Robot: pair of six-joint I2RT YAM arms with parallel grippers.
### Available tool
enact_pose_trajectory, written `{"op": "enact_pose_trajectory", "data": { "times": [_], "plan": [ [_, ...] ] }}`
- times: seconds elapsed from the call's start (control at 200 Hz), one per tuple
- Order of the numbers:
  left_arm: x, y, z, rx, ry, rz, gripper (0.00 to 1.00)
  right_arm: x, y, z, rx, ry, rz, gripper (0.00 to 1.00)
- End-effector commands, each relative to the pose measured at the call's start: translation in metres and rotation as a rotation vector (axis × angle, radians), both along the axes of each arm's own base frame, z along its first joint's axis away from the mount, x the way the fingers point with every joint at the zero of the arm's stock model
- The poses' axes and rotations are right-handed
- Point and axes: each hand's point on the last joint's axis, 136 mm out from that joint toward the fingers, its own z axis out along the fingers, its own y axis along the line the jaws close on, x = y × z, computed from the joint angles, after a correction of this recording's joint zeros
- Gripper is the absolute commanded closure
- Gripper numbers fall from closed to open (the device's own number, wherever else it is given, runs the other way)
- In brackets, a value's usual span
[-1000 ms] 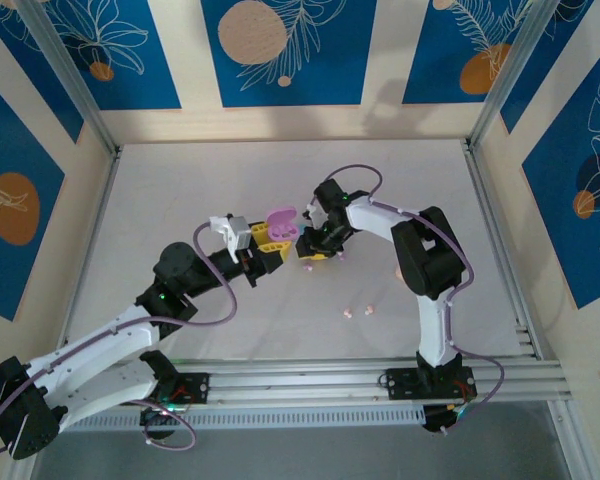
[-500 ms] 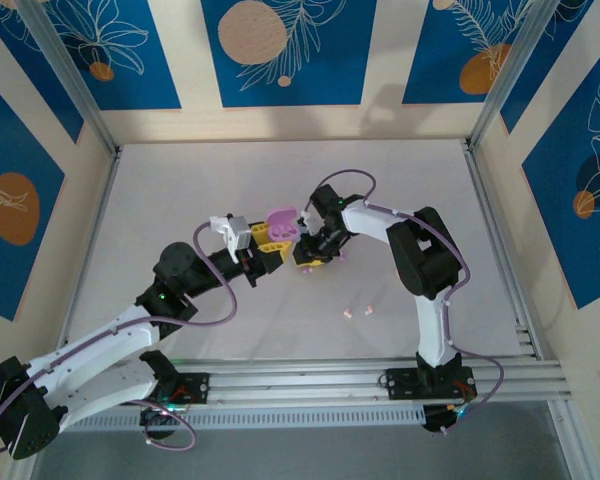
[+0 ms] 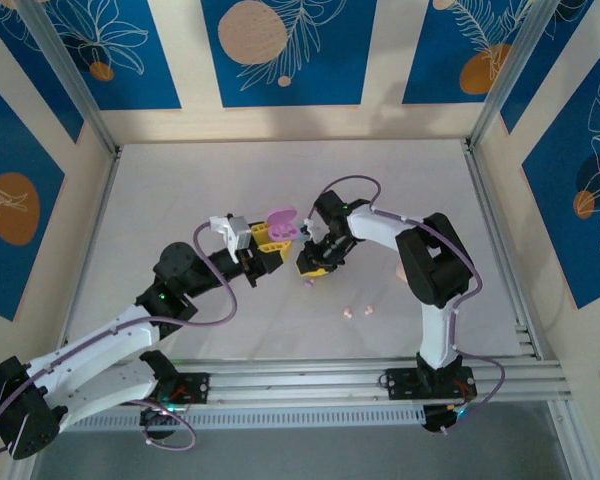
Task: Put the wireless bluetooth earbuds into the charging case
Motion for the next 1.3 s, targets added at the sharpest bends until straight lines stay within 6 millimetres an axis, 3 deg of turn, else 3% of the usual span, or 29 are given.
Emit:
{"op": "enact_pose_trajectory", "data": {
  "times": [0.0,0.095,0.34,0.625,0.775,0.955,1.09,1.291],
  "plan": [
    [-0.004,0.0,0.005,-0.017,0.0,-0.009,0.78,-0.025,0.0,0.013,0.007,0.06,0.034,0.65],
    [-0.004,0.0,0.006,-0.019,0.002,-0.009,0.78,-0.025,-0.004,0.017,-0.01,0.027,0.033,0.65],
    [-0.004,0.0,0.009,-0.022,-0.002,-0.01,0.78,0.009,-0.003,0.033,-0.034,-0.132,0.024,0.64],
    [-0.008,0.006,0.019,-0.038,-0.014,0.0,0.78,0.026,0.015,0.01,-0.06,-0.096,0.078,0.6],
    [-0.007,0.006,0.018,-0.033,-0.014,0.005,0.78,0.02,0.015,-0.002,-0.086,-0.063,0.094,0.6],
    [-0.006,0.004,0.017,-0.028,-0.013,-0.002,0.78,0.003,0.002,-0.012,-0.123,-0.01,0.087,0.6],
    [-0.006,0.003,0.017,-0.028,-0.014,-0.004,0.78,-0.013,-0.005,-0.013,-0.115,0.027,0.085,0.6],
    [-0.005,0.002,0.017,-0.032,-0.009,-0.008,0.78,-0.022,-0.011,-0.012,-0.128,0.051,0.07,0.61]
  ]
}}
